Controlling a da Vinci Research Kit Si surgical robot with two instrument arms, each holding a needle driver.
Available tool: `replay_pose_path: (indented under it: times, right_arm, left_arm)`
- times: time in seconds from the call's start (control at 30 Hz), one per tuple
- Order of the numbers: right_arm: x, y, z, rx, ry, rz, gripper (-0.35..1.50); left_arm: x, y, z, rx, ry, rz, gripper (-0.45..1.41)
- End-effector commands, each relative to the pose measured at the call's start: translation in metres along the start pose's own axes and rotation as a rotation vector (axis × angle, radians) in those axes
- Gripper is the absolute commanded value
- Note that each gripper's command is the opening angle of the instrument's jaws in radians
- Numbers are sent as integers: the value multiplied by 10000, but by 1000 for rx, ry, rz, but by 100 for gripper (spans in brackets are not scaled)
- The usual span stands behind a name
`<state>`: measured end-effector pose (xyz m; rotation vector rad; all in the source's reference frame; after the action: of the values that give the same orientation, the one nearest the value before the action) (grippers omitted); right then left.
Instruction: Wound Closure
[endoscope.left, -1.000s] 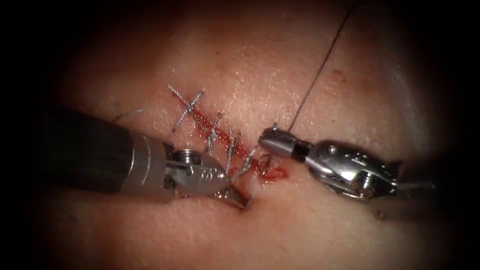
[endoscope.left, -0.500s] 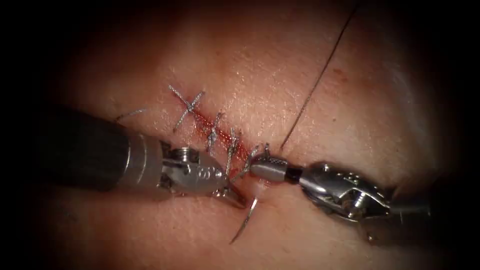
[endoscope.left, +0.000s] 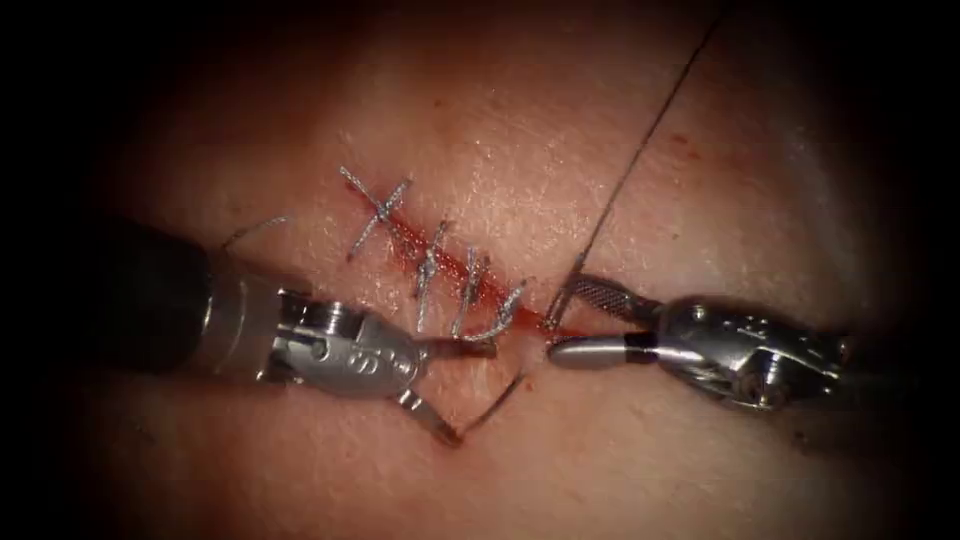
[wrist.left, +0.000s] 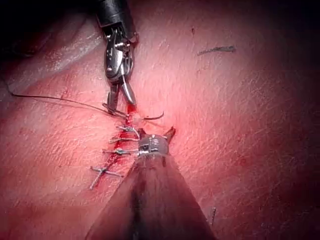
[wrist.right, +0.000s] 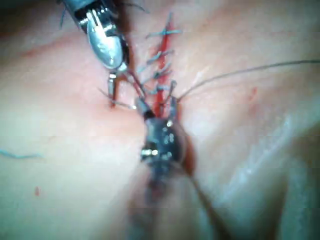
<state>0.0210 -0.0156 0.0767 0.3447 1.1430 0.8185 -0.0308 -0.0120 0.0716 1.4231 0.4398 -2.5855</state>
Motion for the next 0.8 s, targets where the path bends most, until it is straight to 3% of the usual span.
replay_pose_path:
  times: [0.03,0.3,0.43,0.6,0.7,0.77,0.8]
  right_arm:
    - [0,-1,-3,5,-6,-3,138]
    - [9,1,-23,28,-23,-20,130]
    - [1,1,-23,31,-22,-28,128]
    - [-17,-4,-20,34,-19,-45,126]
    - [-25,-5,-18,34,-18,-53,126]
    - [-28,-5,-17,33,-18,-55,126]
    - [-29,-5,-17,33,-18,-56,126]
  left_arm:
    - [-2,1,9,3,7,17,57]
    - [5,-6,18,45,121,97,39]
    - [11,-14,29,63,215,104,27]
    - [16,-21,39,65,245,114,20]
    - [17,-23,41,56,253,121,-6]
    - [15,-23,39,52,254,108,-42]
    - [14,-22,37,55,249,61,-45]
